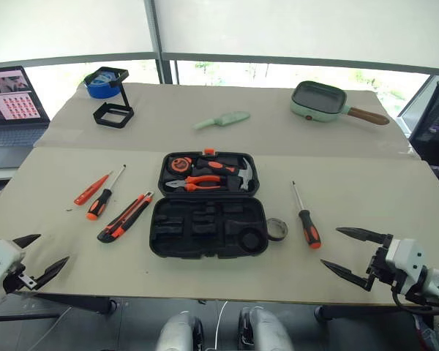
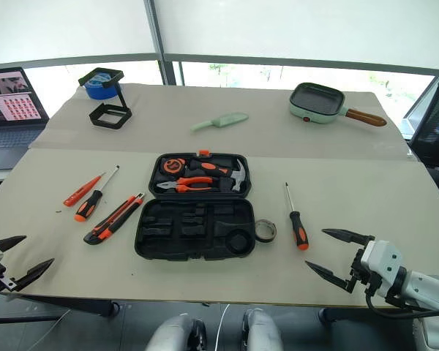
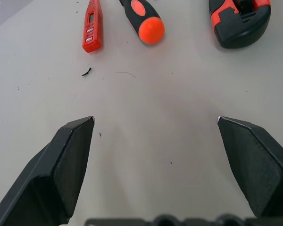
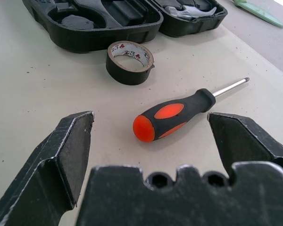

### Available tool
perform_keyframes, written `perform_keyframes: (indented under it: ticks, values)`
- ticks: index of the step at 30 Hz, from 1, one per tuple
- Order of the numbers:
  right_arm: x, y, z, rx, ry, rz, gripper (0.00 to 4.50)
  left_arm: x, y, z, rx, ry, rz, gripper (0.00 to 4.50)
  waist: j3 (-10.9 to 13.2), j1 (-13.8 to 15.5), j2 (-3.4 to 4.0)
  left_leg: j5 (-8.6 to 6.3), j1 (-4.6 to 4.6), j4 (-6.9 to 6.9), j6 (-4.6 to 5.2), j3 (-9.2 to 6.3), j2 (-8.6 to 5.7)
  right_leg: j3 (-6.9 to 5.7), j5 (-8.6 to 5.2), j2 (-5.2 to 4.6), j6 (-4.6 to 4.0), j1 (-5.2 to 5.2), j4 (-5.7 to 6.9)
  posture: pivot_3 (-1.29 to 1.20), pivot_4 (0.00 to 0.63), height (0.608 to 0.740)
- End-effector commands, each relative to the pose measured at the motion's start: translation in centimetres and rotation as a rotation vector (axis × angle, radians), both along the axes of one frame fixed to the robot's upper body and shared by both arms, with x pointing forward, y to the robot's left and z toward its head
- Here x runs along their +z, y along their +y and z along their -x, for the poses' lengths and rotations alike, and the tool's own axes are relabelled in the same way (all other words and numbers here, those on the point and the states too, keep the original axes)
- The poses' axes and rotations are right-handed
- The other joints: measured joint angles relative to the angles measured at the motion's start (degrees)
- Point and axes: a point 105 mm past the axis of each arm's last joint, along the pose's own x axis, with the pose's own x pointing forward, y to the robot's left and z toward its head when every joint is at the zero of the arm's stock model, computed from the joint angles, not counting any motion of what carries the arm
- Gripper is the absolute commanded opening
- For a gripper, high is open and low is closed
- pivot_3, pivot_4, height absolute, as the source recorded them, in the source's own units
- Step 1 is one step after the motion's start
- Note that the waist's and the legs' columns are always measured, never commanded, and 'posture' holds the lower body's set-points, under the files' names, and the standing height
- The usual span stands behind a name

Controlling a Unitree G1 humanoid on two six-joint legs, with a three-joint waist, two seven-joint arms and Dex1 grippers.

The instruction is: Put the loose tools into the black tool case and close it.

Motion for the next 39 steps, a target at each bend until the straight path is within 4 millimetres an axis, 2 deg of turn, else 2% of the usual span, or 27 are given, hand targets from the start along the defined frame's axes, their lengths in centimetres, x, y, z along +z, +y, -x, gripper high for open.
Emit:
perform_keyframes:
  ticks: [1,3,5,8,11,13,15,20,23,25,29,34,39]
  values:
    - [1.3,1.1,-0.4,0.029,-0.077,-0.028,4.48,1.1,-0.6,-0.4,0.016,-0.002,0.086,4.5,0.0,0.03,0.0,0.0,0.0,0.0,0.0,0.0,0.0,0.0,0.0,0.0,0.0,0.0,0.0,0.0,0.15,0.74]
    - [2.7,3.3,-0.2,0.121,-0.075,-0.147,4.48,1.2,-1.2,-0.8,0.046,0.009,0.218,4.5,0.01,0.01,-0.03,0.0,0.02,0.0,0.0,-0.02,0.01,0.0,0.0,0.0,0.0,0.04,-0.01,0.0,0.15,0.74]
    - [4.8,5.6,0.5,0.262,-0.072,-0.262,4.48,1.4,-0.4,-0.9,0.123,-0.018,0.251,4.5,0.12,-0.08,0.16,0.01,0.04,0.02,-0.01,-0.02,0.02,0.06,0.01,-0.01,0.01,0.04,0.05,0.0,0.15,0.74]
    - [7.1,7.2,-1.1,0.23,-0.172,-0.35,4.48,1.6,0.9,-0.6,0.223,-0.059,0.269,4.5,0.17,-0.25,0.12,0.02,0.19,0.02,-0.02,-0.02,0.06,0.1,0.01,0.06,0.02,0.11,0.1,0.0,0.15,0.74]
    - [7.4,9.4,-1.4,0.301,-0.193,-0.368,4.48,-0.4,2.0,1.3,0.41,0.088,0.419,4.5,0.18,-0.22,-0.01,0.03,0.19,0.01,-0.05,-0.01,0.09,0.06,0.01,0.12,0.01,0.1,0.09,0.0,0.15,0.74]
    - [7.8,10.5,-1.4,0.329,-0.205,-0.39,4.48,-1.5,2.1,2.5,0.503,0.184,0.496,4.5,0.18,-0.16,0.0,0.01,0.17,0.0,-0.01,0.0,0.09,0.07,-0.01,0.12,-0.02,0.09,0.05,0.0,0.15,0.74]
    - [7.8,10.9,-1.6,0.339,-0.216,-0.398,4.48,-1.2,1.5,2.4,0.494,0.185,0.481,4.5,0.19,0.04,0.01,0.0,0.13,0.01,0.02,0.01,0.09,0.08,-0.02,0.12,-0.04,0.07,0.06,0.0,0.15,0.74]
    - [6.4,10.8,-1.6,0.341,-0.192,-0.375,4.48,1.8,-0.7,-0.8,0.434,0.101,0.549,4.5,0.23,0.96,-0.05,-0.01,0.1,0.06,-0.08,-0.05,-0.06,0.02,-0.02,-0.02,-0.02,0.13,0.06,0.0,0.15,0.74]
    - [5.8,10.7,-1.6,0.341,-0.181,-0.365,4.48,3.7,-3.0,-4.1,0.369,0.086,0.542,4.5,0.23,1.11,-0.15,0.04,0.12,0.08,-0.18,-0.11,-0.06,0.02,0.0,0.0,-0.02,0.16,0.12,0.0,0.15,0.74]
    - [5.5,10.6,-1.6,0.342,-0.178,-0.359,4.48,4.2,-4.2,-5.9,0.349,0.093,0.521,4.5,0.23,1.24,-0.16,0.11,0.16,0.08,-0.28,-0.12,-0.08,0.02,0.0,0.06,-0.02,0.19,0.21,0.0,0.15,0.74]
    - [5.4,10.5,-1.6,0.342,-0.177,-0.355,4.48,3.9,-5.0,-8.4,0.406,0.137,0.518,4.5,0.25,0.6,-0.14,0.38,0.23,0.07,-0.7,-0.06,-0.14,0.11,0.0,0.2,-0.03,0.18,0.35,0.0,0.15,0.74]
    - [5.4,10.7,-1.2,0.341,-0.167,-0.355,4.48,3.0,-6.1,-10.6,0.444,0.181,0.53,4.5,0.3,-0.1,-0.22,0.56,0.34,0.05,-0.43,0.02,-0.13,0.16,-0.02,0.2,-0.08,0.14,0.62,0.0,0.15,0.74]
    - [5.5,10.8,-0.9,0.332,-0.158,-0.352,4.48,2.2,-6.1,-12.7,0.509,0.174,0.512,4.5,0.32,0.07,-0.27,0.44,0.39,0.07,-0.84,0.02,-0.15,0.2,-0.03,0.17,-0.09,0.16,0.7,0.0,0.15,0.74]
